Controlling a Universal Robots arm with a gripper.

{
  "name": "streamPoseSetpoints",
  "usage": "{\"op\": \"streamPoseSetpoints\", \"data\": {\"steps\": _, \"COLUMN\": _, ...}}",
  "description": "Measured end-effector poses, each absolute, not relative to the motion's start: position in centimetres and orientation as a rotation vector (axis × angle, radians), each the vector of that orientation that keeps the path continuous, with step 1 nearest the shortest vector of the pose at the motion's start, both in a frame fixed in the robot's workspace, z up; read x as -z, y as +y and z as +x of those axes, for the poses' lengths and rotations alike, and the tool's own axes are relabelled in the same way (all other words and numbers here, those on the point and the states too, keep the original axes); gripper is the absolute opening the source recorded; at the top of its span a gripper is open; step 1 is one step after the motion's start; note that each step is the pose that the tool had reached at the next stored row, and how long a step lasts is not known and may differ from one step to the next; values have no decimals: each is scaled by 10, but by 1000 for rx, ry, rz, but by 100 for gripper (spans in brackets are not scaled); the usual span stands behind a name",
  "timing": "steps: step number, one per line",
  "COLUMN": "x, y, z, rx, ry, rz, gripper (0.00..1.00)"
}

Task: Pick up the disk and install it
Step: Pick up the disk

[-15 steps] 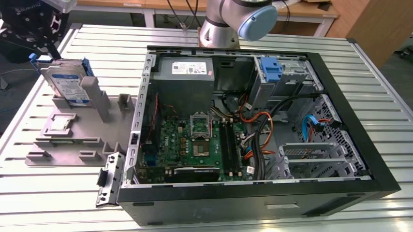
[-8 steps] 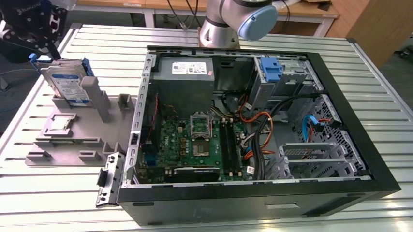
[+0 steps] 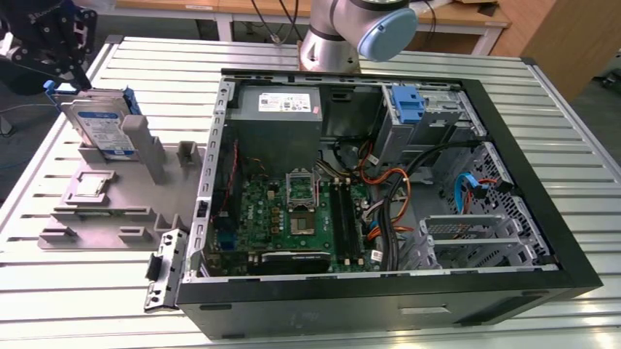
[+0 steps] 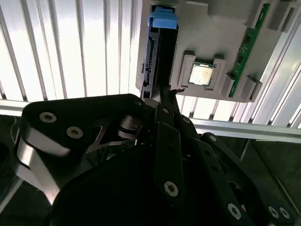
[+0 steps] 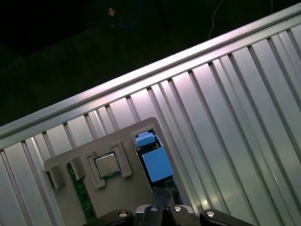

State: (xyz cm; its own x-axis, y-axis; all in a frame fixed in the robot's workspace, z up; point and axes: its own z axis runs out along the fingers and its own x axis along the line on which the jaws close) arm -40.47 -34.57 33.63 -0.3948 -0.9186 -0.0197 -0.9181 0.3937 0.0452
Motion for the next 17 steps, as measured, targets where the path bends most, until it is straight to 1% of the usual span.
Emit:
{"op": "streamPoseSetpoints", "data": {"steps": 13, "x": -336, "y": -346, "z": -405, "rx": 75, "ry": -2425, "rz": 1981, "gripper": 10}}
{"op": "streamPoseSetpoints", "data": {"steps": 17, "x": -336, "y": -346, "z": -405, "rx": 65, "ry": -2391, "rz": 2042, "gripper": 10}}
